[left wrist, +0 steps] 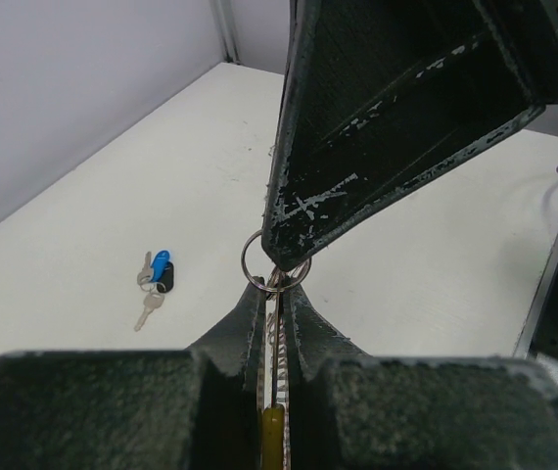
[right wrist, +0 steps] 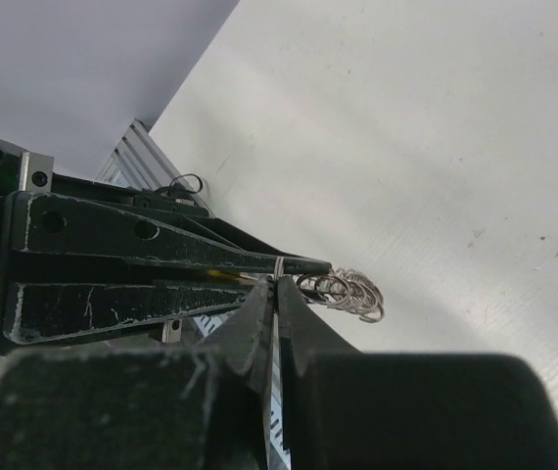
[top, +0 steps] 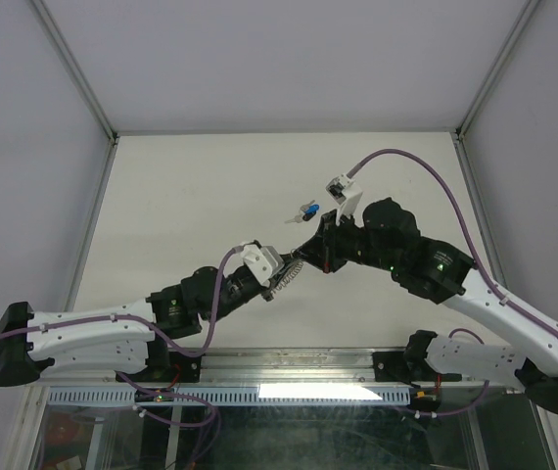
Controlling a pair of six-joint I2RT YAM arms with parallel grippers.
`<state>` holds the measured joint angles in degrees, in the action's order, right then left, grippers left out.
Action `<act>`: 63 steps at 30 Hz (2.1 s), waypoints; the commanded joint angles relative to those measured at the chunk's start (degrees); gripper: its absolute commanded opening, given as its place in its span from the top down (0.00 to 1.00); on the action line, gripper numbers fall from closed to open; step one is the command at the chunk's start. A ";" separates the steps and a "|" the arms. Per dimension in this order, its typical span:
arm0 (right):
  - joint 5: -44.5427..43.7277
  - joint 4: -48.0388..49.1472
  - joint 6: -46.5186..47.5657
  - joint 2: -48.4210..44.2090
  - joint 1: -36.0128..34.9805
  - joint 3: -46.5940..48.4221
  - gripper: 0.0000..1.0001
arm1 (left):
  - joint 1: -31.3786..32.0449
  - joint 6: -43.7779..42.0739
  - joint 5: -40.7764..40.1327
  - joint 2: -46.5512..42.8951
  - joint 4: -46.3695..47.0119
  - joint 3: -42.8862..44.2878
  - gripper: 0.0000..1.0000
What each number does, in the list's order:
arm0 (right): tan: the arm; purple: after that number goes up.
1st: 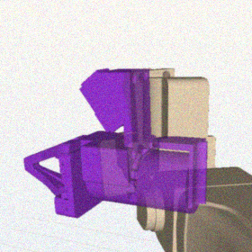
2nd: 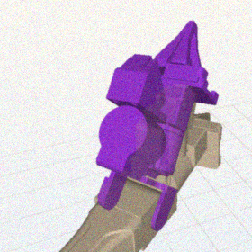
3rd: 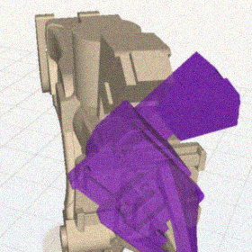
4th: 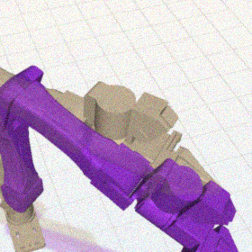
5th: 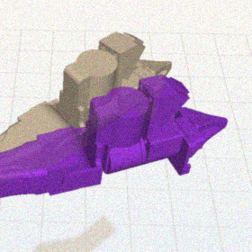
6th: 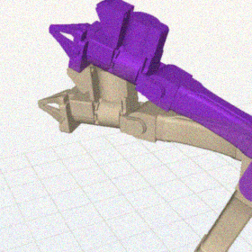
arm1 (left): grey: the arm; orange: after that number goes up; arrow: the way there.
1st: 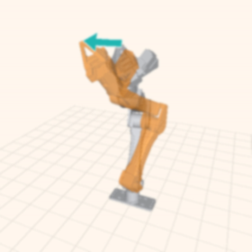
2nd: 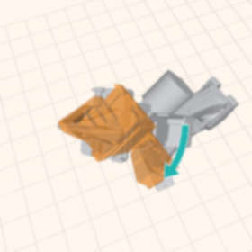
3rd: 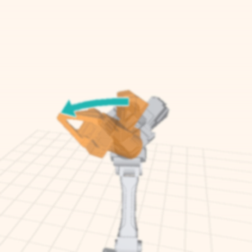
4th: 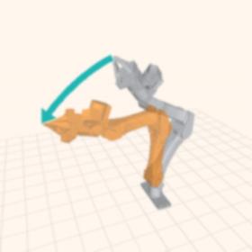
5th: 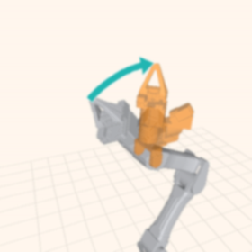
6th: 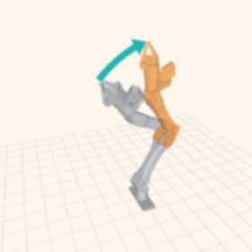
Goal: Put the keys on the keyring
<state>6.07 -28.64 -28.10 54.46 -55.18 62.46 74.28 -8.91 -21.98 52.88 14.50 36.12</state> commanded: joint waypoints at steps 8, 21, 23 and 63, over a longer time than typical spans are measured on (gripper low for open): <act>4.21 -8.90 3.65 3.02 0.45 9.72 1.00 | 0.26 -6.24 2.94 0.47 -5.89 3.61 1.00; 12.33 -12.39 4.62 6.09 4.40 11.22 1.00 | 0.27 -7.95 7.78 -0.06 -8.00 5.08 1.00; 13.95 -12.40 4.72 6.31 5.29 11.08 1.00 | 0.26 -8.20 8.57 0.02 -8.45 5.21 1.00; -28.88 23.03 -10.51 -1.38 -9.79 -6.13 0.52 | -12.20 11.42 5.16 -3.66 -11.61 7.78 1.00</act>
<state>-5.34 -19.11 -34.61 52.40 -59.61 58.83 66.13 -1.04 -22.15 51.22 -0.80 42.09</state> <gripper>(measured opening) 0.472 0.022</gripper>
